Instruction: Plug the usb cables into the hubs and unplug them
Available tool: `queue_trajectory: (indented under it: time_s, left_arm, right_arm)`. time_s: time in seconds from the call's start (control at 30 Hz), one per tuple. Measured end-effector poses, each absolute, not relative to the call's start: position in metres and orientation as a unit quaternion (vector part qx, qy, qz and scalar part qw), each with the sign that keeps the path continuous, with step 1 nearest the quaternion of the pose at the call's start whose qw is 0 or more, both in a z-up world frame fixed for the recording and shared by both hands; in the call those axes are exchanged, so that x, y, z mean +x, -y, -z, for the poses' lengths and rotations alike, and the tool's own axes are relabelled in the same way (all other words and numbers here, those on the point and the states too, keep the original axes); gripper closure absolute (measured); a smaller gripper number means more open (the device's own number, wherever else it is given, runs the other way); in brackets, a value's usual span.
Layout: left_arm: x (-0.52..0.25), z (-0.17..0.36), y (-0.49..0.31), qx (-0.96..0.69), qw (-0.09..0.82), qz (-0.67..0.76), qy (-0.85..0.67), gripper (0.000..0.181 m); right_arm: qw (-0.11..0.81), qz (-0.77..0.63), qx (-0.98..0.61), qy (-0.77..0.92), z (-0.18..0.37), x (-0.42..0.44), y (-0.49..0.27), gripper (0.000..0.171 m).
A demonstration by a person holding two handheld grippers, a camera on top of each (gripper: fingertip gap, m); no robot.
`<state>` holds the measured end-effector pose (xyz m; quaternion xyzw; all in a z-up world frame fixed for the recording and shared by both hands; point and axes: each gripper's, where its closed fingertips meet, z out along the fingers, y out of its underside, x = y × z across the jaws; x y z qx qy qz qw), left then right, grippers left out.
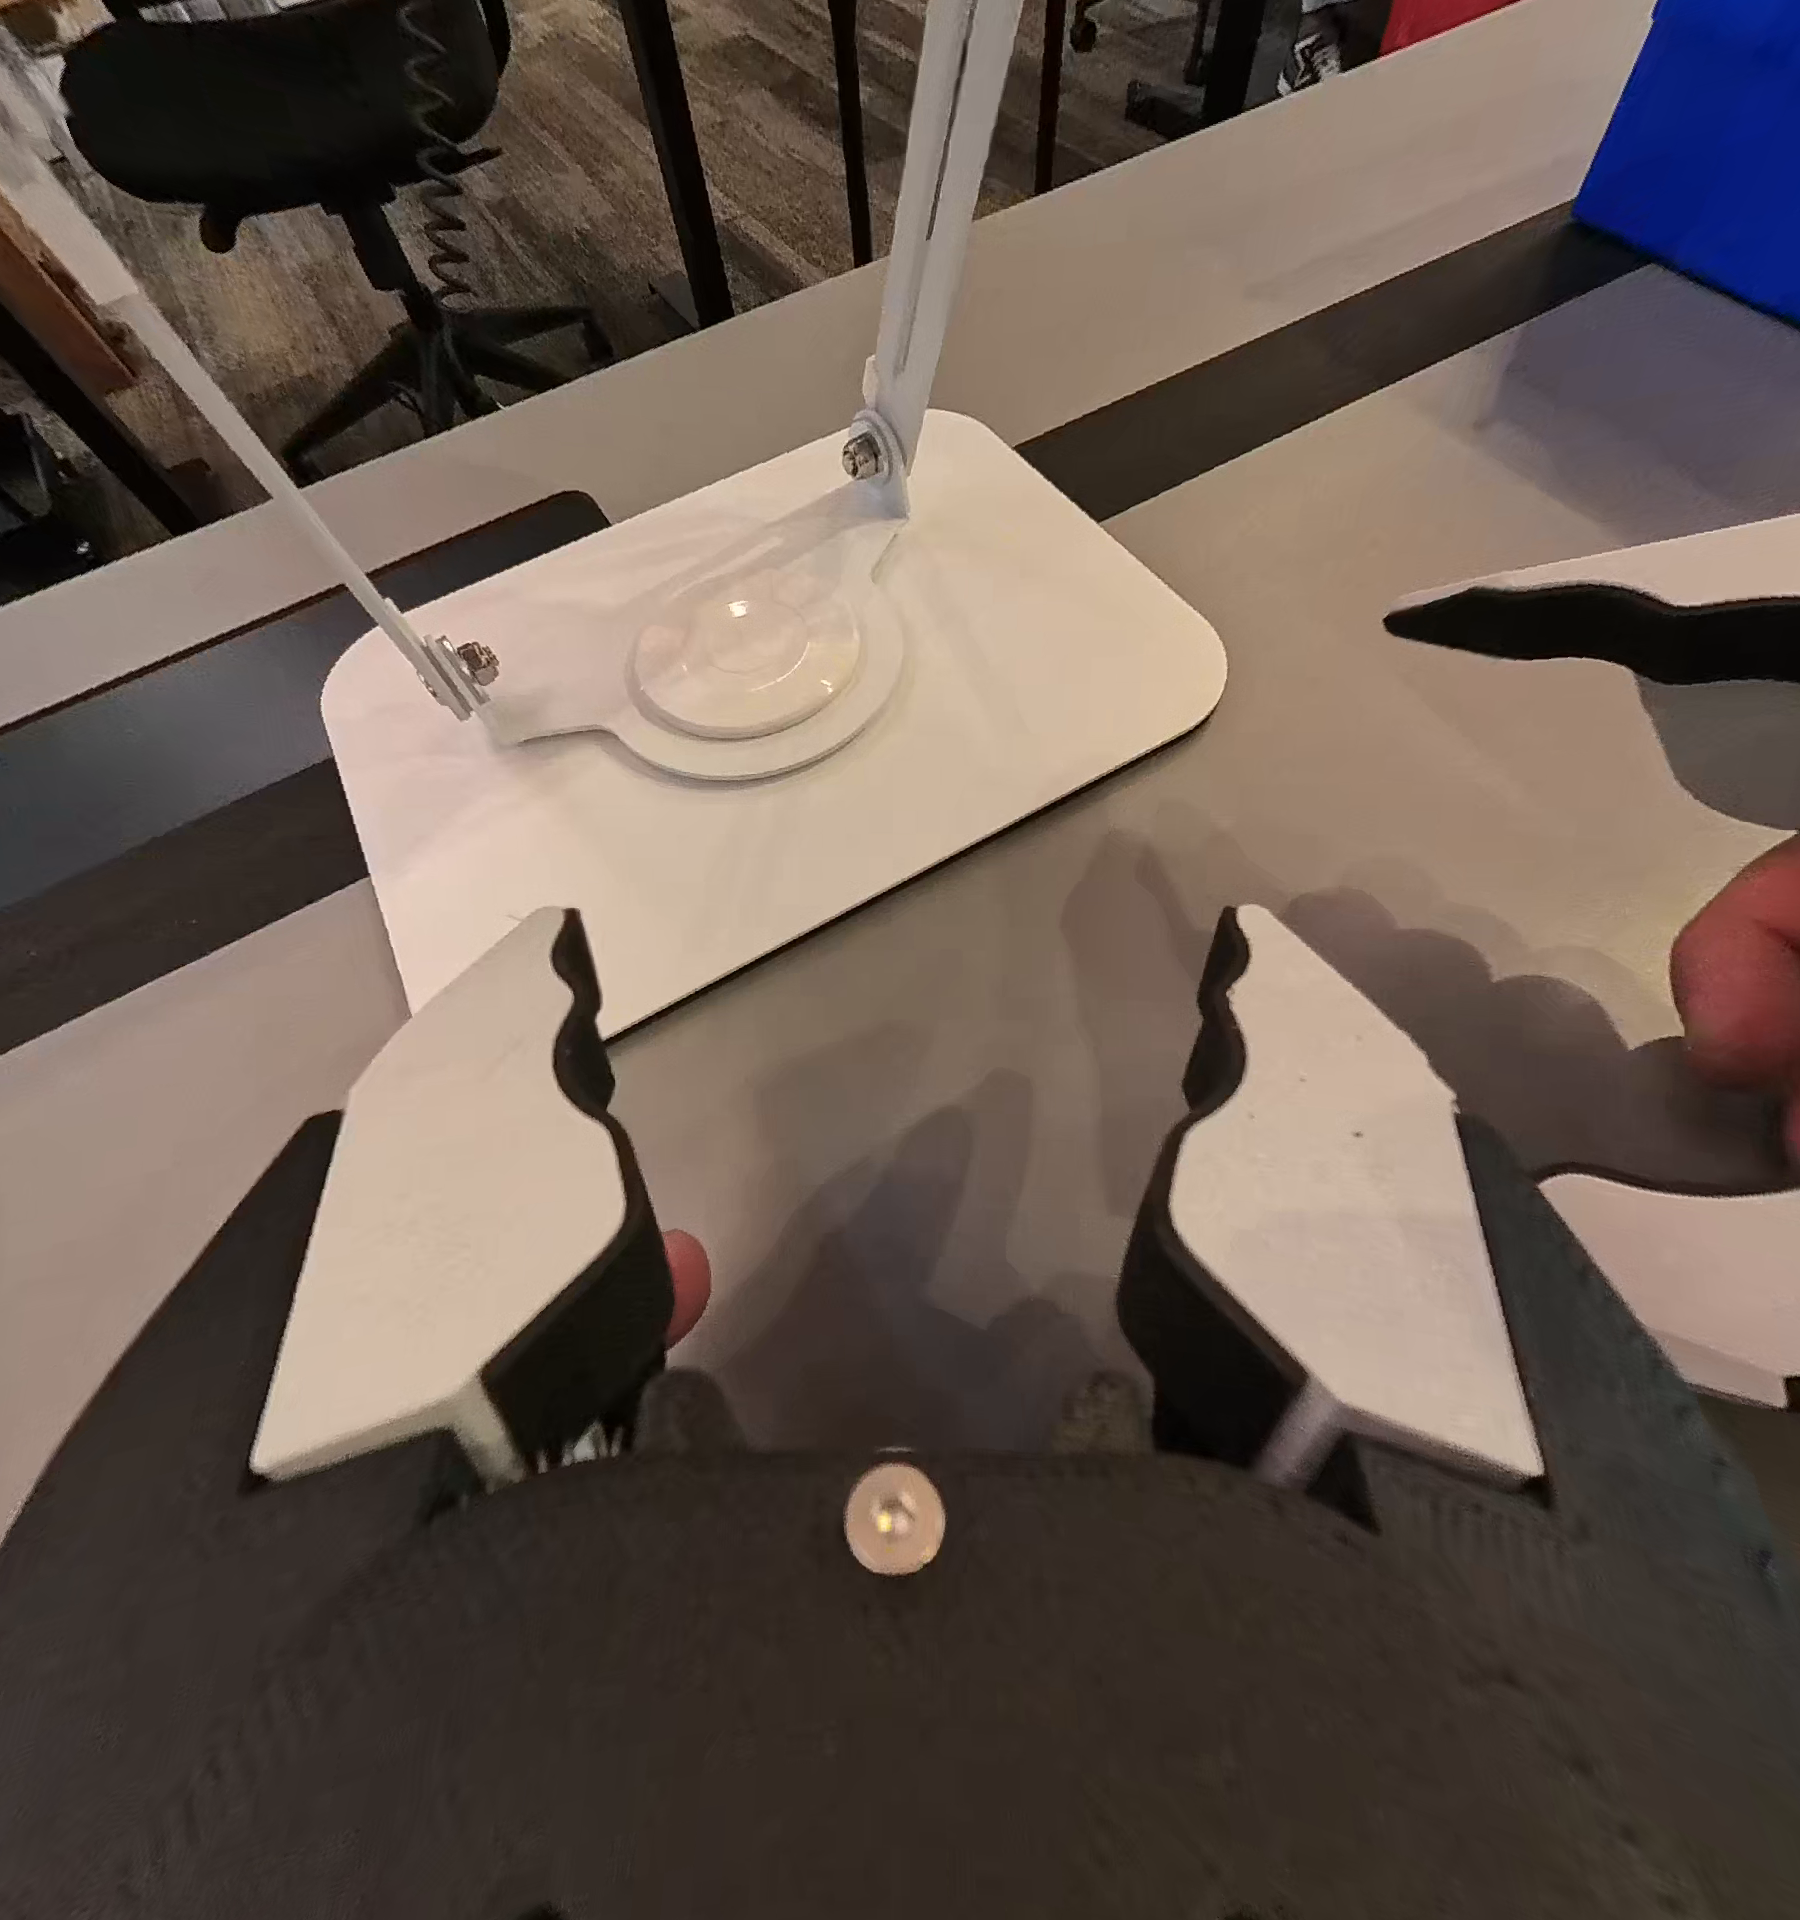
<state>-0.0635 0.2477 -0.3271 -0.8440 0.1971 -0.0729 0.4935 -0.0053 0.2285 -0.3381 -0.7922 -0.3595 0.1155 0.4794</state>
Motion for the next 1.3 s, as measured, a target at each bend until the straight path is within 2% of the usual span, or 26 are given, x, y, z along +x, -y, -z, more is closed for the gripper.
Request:
queue_trajectory:
  time_s: [0.7,0.93,1.2,1.3]
  left_arm:
    - [-0.059,0.323,-0.245,-0.838,0.503,0.079,-0.197,0.075]
    - [-0.086,0.325,-0.247,-0.850,0.494,0.095,-0.156,0.071]
    - [-0.128,0.329,-0.248,-0.859,0.491,0.075,-0.125,0.072]
    - [-0.131,0.329,-0.248,-0.860,0.489,0.084,-0.123,0.072]
  right_arm:
    - [0.484,-0.096,-0.777,0.391,0.340,-0.008,-0.222,0.047]
    - [0.492,-0.117,-0.763,0.402,0.335,-0.031,-0.235,0.048]
    - [0.434,-0.139,-0.763,0.459,0.351,-0.068,-0.249,0.041]
    - [0.418,-0.123,-0.763,0.477,0.358,-0.070,-0.245,0.045]
